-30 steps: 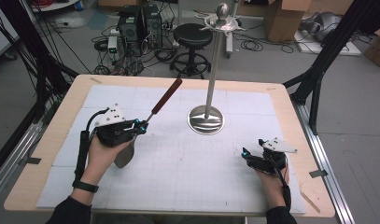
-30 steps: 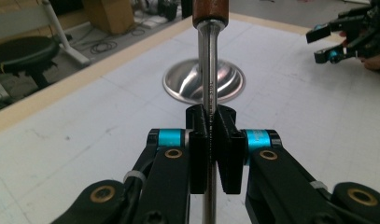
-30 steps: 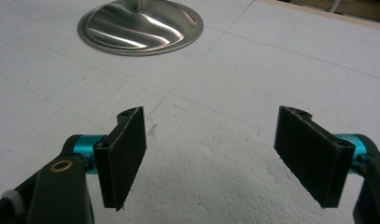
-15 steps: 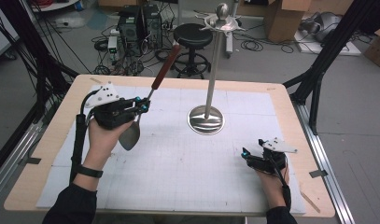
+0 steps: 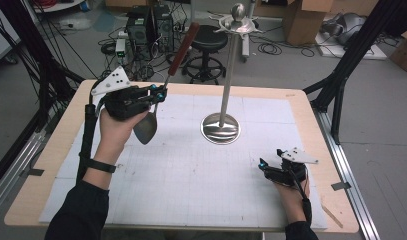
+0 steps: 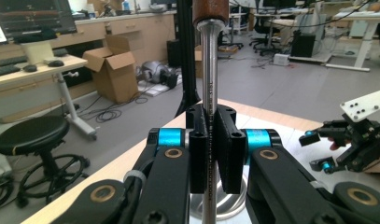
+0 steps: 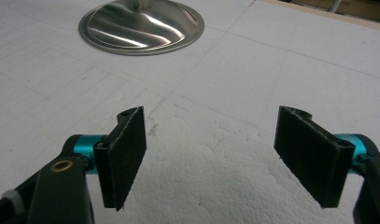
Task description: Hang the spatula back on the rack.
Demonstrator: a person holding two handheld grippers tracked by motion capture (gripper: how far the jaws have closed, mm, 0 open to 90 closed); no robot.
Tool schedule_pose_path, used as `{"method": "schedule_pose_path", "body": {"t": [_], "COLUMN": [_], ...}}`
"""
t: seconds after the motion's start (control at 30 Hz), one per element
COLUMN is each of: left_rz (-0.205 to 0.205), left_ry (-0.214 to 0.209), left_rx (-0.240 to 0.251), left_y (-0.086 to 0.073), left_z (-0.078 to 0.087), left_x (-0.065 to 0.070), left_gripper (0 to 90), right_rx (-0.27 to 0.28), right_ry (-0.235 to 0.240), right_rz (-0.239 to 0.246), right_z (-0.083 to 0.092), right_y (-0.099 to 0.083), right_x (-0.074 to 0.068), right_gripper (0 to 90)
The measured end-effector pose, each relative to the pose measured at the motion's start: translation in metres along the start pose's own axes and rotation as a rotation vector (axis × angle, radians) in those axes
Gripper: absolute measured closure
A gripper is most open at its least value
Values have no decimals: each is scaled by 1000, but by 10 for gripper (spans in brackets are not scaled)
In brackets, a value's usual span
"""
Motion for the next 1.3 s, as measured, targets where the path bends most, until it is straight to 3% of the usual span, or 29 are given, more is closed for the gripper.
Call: {"method": "schedule_pose_path", "body": {"t": [0.27,0.47,1.3], "left_rz": [-17,-5,7], "left_ry": [-21,-30,-36], "left_rx": [-2,-8,-29], "left_y": [7,4,-5], "left_z": [-19,-29,-49], "left_x": [2,1,-1], "left_gripper": [844,844,843], "right_rx": [1,3,1], "right_ry": [3,2,4], "right_rz": [-1,2,9], "right_z": [0,0,0], "right_y": [0,0,0], "right_x": [0,0,0], "right_gripper": [244,245,245]}}
Point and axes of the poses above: each handheld gripper's, and its own axes: z roughly backward along the jaws, y roughly out of its top, x roughly to its right, the point moved 9 cm from there along -z, roughly forward along the jaws, and after that the axes turned 3 degrees about y, right-handed, at the moved point
